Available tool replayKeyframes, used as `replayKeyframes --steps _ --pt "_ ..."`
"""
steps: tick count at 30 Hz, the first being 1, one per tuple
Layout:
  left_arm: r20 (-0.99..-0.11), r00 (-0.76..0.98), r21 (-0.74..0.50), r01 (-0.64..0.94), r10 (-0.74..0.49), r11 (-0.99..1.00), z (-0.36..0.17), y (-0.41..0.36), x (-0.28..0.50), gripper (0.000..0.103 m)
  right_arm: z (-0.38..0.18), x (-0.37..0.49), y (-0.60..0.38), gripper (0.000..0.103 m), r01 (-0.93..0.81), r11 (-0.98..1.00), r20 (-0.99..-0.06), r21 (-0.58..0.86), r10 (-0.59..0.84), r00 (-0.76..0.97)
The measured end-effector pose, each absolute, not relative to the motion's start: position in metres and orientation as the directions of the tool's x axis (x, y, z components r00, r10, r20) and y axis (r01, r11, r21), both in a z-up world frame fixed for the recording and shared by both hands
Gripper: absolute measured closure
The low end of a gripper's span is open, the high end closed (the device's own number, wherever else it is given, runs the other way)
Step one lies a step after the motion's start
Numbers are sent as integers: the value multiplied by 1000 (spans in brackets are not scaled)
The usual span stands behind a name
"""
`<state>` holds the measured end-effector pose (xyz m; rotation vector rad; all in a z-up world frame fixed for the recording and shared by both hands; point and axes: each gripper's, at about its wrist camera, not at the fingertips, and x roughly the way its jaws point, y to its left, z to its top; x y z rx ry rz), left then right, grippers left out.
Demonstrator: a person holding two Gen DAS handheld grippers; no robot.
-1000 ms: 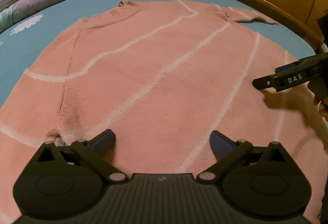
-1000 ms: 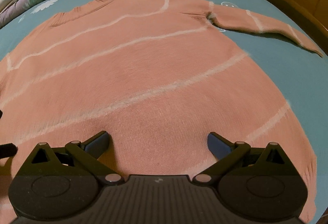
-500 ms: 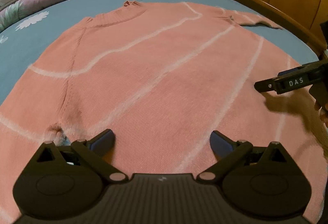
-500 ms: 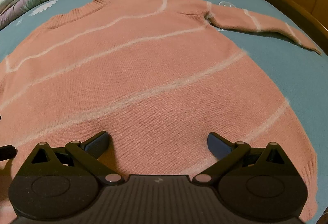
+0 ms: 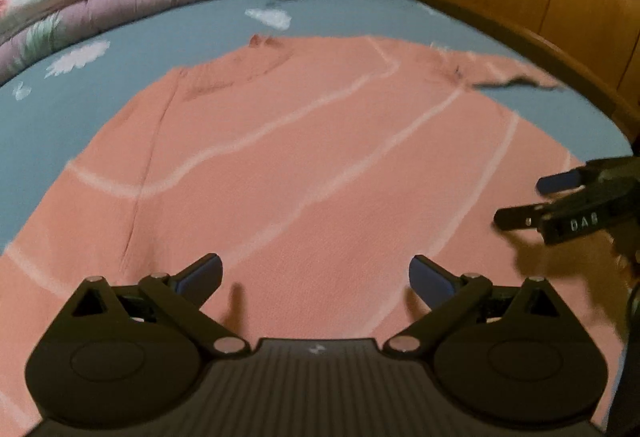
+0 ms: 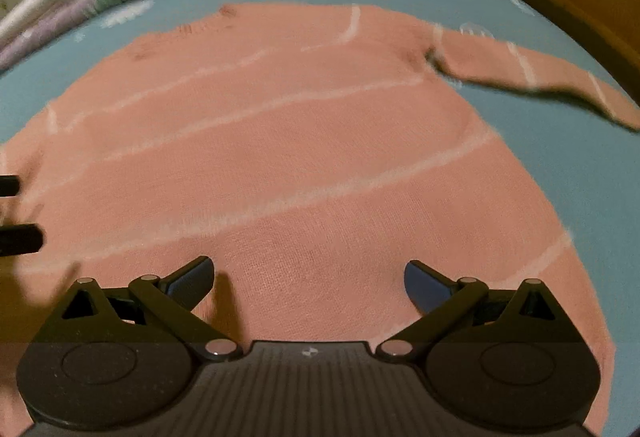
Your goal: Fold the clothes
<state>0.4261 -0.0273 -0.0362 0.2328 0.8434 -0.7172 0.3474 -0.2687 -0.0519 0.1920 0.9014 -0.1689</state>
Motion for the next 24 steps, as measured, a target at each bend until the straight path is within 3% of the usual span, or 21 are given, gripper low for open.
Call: replayKeyframes --steps 9,17,24 --pt "-788 447 -67 621 -423 781 -57 -79 438 4 -18 398 -379 0 236 961 -655 142 -87 751" --pt "-801 477 -61 535 -361 842 -68 -92 438 3 -30 495 -487 0 176 909 -623 379 110 774" --pt "-791 515 -47 486 -330 873 -71 -97 437 1 -52 554 -520 0 121 804 -625 582 348 698"
